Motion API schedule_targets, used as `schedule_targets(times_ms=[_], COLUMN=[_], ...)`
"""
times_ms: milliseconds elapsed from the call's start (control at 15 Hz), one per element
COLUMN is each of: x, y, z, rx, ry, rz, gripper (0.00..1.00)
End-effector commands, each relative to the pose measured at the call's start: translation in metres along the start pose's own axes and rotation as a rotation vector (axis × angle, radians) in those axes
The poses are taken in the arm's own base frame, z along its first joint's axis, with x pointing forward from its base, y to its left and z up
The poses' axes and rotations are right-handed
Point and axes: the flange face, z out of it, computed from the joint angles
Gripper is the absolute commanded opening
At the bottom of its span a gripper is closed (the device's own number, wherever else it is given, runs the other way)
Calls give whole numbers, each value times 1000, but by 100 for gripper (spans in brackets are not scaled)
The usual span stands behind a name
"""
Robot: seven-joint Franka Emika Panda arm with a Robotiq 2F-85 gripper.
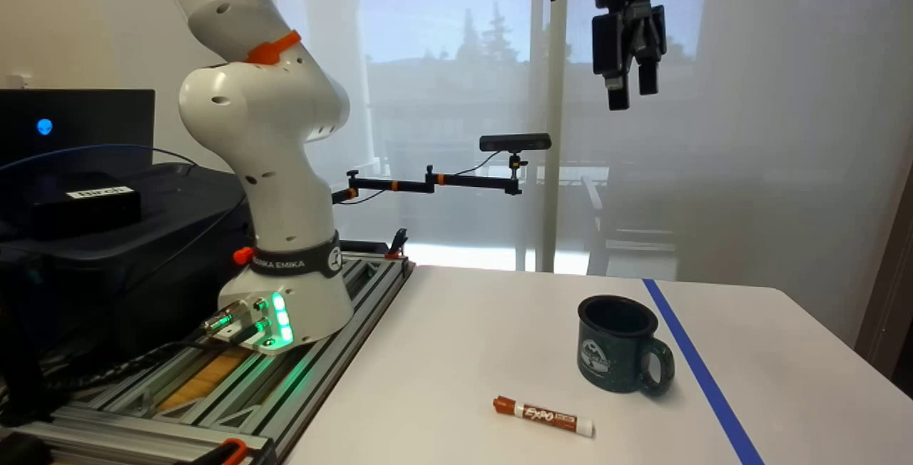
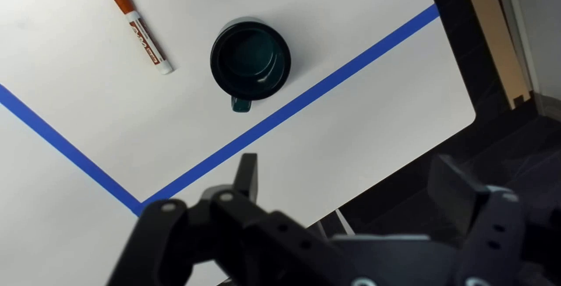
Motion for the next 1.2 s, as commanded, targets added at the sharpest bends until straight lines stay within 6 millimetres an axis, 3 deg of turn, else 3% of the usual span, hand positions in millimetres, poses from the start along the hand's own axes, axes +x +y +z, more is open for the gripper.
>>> schedule_targets(times_ms=[0, 333, 1133], x=[-3, -4, 4], y=[16, 12, 29], z=[-9, 7, 15], rx=[-19, -11, -63], ry=[28, -166, -256], rz=[92, -133, -278], gripper=[100, 100, 100])
